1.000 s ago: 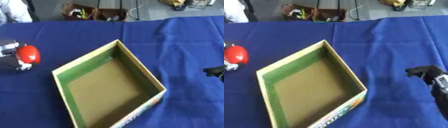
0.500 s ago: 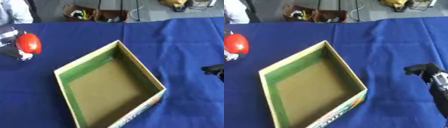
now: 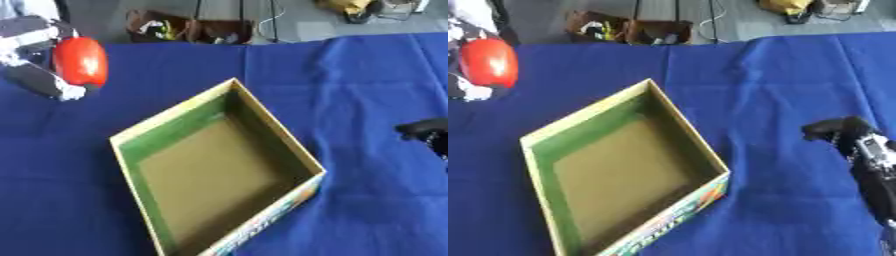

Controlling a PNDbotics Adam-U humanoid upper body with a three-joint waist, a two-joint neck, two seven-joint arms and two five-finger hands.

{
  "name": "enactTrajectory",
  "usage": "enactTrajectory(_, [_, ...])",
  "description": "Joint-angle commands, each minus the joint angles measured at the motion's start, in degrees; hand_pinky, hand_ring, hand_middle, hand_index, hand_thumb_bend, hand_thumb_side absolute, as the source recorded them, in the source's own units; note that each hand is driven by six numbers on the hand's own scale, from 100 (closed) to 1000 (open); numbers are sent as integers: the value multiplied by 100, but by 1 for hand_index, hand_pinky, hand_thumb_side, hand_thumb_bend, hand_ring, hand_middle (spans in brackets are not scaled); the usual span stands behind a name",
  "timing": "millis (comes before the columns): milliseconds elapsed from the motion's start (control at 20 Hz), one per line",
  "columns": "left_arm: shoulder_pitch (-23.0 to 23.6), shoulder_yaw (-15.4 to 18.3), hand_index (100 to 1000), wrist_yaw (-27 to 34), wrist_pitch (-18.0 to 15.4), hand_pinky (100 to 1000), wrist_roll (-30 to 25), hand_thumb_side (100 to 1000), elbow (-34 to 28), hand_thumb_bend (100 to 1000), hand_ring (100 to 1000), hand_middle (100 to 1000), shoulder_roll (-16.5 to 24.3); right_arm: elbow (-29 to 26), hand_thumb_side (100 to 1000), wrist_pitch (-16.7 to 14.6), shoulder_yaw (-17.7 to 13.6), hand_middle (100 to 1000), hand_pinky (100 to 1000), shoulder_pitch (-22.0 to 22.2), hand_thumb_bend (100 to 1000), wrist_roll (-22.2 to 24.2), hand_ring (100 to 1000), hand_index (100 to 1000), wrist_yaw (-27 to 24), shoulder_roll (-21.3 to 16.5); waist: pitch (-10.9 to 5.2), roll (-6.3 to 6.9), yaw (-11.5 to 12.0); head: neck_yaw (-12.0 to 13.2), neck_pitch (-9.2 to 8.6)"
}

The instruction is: Pick up objects on the table and place them in the box.

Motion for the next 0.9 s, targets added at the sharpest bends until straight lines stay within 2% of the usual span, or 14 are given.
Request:
enactTrajectory(50, [-222,-115,677,133,122,190,-219,286,-493,100,371,451,-7,-60,1000,-17,-26,557,861,-18,100,-27,768,677,-59,-105,-158,-13,16,-82,127])
enactTrajectory(350, [-262,-242,669,186,539,190,-564,280,-1313,100,364,446,-152,-60,1000,-37,-19,558,863,-19,100,-29,769,678,-95,-102,-194,-27,3,-113,229])
enactTrajectory(550, [-327,-505,667,273,745,191,-858,280,-1772,100,365,447,-323,-60,1000,-8,-3,559,864,-20,100,-17,770,678,-131,-89,-251,-24,13,-91,309])
enactTrajectory(750, [-353,-562,664,288,938,191,-1077,287,-1972,100,364,445,-379,-60,1000,8,3,560,865,-26,100,-5,770,679,-160,-87,-274,-22,5,-77,326])
enactTrajectory(900, [-401,-738,662,377,991,191,-1206,292,-2000,100,364,445,-519,-60,1000,30,1,560,865,-22,100,-12,771,679,-181,-78,-316,-15,-13,-64,346])
